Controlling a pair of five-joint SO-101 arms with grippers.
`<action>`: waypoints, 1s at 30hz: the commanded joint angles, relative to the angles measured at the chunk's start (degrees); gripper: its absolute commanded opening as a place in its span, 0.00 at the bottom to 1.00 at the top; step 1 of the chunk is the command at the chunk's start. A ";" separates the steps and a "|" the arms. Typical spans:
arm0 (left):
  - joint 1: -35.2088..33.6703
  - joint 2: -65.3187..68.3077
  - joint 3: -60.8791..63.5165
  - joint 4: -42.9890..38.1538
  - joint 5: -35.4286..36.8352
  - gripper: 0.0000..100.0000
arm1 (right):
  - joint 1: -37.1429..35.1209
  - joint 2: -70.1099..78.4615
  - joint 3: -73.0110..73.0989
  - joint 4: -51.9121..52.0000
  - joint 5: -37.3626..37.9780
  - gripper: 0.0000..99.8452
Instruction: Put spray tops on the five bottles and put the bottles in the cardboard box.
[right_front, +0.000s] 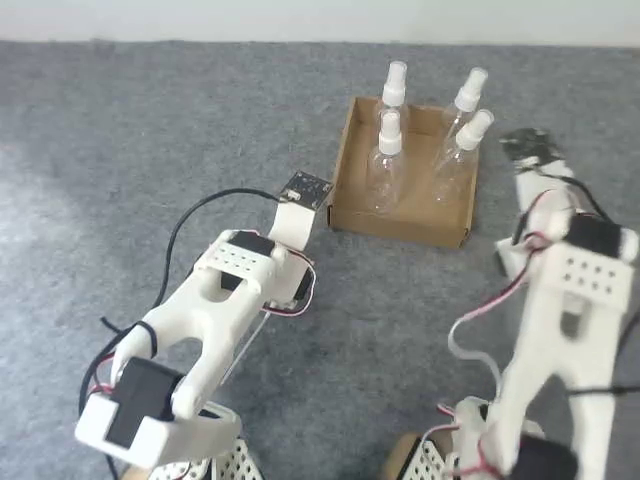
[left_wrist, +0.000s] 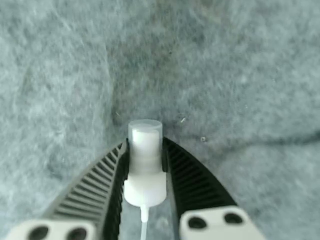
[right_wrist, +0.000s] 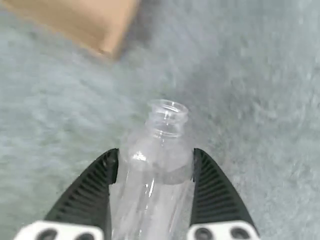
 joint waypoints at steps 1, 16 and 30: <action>-0.44 -2.55 -4.18 1.85 -0.18 0.01 | -8.13 -11.38 -2.46 4.62 -4.92 0.01; -11.60 -28.66 -4.35 5.80 -0.09 0.01 | -32.92 -24.31 -0.44 9.45 -11.69 0.01; -22.07 -56.35 -17.19 10.64 3.87 0.01 | -44.88 -26.15 13.36 -13.85 -11.34 0.01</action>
